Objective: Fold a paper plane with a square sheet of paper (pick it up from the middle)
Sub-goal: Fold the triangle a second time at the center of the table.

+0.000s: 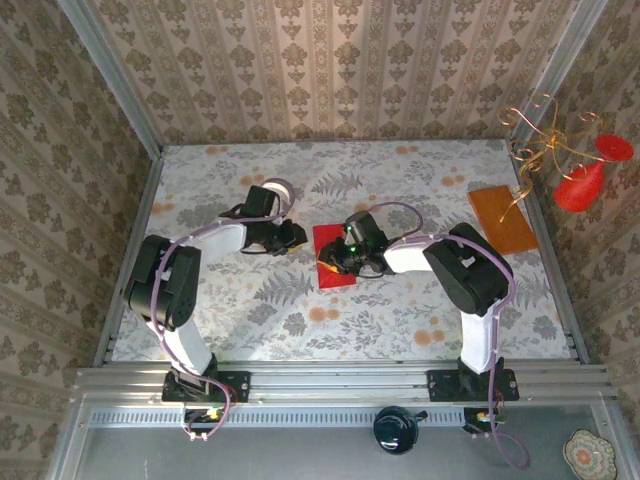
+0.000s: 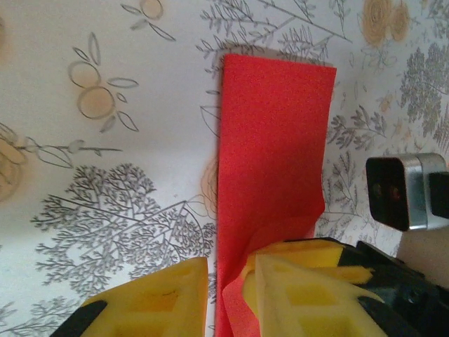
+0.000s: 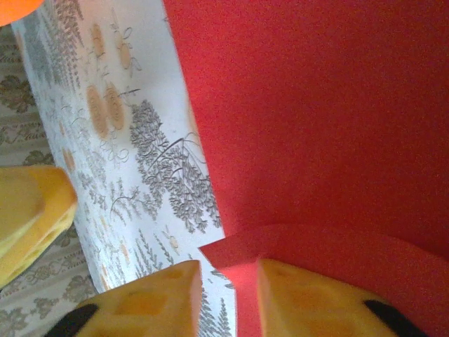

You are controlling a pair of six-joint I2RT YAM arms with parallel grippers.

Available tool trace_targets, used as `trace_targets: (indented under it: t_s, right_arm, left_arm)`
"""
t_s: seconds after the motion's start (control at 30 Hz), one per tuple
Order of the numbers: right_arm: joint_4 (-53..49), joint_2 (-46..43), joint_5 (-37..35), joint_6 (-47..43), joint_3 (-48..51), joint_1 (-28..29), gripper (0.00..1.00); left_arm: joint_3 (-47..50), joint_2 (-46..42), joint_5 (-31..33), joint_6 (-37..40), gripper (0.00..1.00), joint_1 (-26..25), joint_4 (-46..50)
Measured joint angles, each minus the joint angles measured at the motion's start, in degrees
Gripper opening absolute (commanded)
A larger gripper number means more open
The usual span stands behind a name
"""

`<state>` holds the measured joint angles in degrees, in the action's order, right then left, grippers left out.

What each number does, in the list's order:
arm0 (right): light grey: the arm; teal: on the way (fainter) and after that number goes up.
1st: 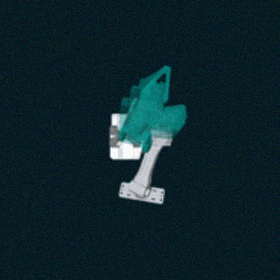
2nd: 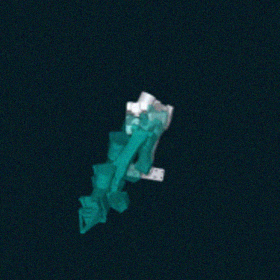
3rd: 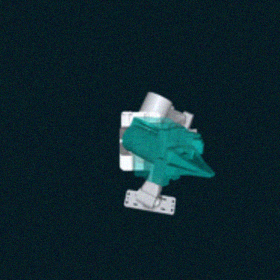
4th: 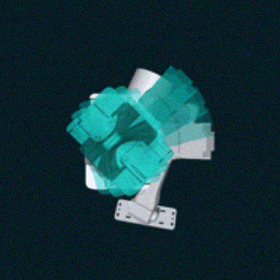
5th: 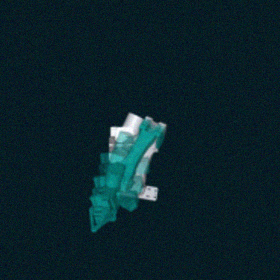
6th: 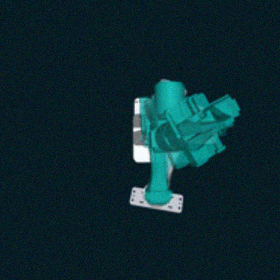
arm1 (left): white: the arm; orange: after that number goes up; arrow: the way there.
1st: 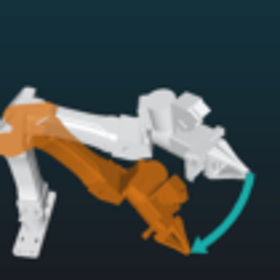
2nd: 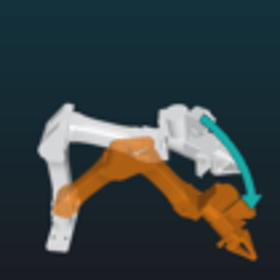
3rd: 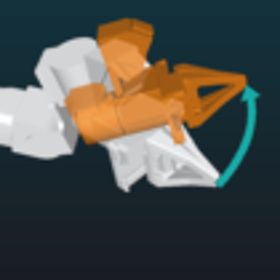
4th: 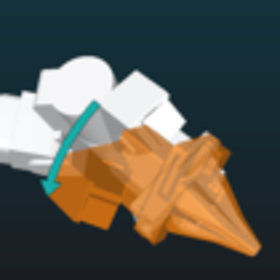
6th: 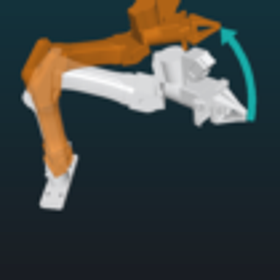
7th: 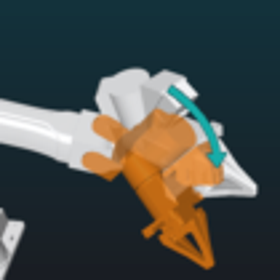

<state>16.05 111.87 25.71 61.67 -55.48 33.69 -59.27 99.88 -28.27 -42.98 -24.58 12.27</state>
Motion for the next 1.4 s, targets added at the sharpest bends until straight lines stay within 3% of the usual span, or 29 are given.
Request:
trace_targets:
  t_s: [0.5, 0.93, 1.4]
  right_arm:
    - [-2.7, 0.2, -1.0, -0.4, 0.0, 0.0, 0.00]
    - [-3.2, 0.2, -1.1, -0.4, -0.3, 0.0, 0.00]
    - [-3.2, 0.2, -1.1, -0.3, -0.3, 0.0, 0.00]
  left_arm:
    - [0.6, 0.7, -1.8, -1.6, 0.10, -5.2, -1.6]
    - [-2.6, 6.5, -1.9, -1.6, 0.02, -6.5, -1.4]
    - [-3.4, 8.6, -0.3, -0.7, 0.01, -6.9, 0.7]
